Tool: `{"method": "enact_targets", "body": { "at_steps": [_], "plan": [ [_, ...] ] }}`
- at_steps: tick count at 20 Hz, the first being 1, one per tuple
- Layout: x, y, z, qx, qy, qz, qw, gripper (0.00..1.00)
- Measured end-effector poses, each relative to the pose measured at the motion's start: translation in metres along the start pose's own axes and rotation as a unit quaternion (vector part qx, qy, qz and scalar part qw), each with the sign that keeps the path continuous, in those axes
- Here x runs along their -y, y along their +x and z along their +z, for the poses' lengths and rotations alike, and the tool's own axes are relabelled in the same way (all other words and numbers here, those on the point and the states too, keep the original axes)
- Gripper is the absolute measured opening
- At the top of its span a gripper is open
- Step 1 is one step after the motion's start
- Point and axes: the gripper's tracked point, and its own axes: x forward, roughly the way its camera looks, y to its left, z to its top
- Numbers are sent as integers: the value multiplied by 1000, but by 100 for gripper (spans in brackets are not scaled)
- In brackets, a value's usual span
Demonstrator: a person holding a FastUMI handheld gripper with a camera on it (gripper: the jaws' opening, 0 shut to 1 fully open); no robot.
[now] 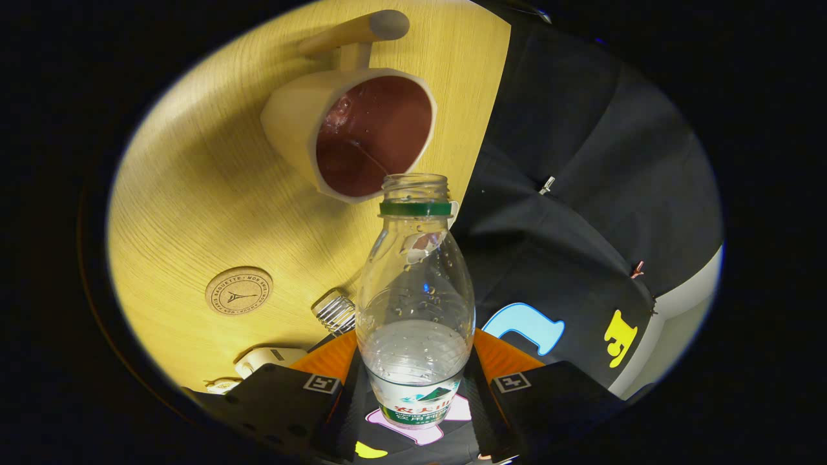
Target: Take the bottle from table, then pour the juice into the cup, finally place the bottle on the coaster
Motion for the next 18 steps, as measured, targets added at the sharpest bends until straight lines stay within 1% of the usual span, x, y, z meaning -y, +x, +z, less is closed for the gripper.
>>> {"method": "enact_targets", "body": {
  "at_steps": [10, 18],
  "plan": [
    [2, -1, 5, 4, -12, 2, 1000, 71],
    [2, -2, 5, 2, -8, 7, 1000, 71]
  ]
}}
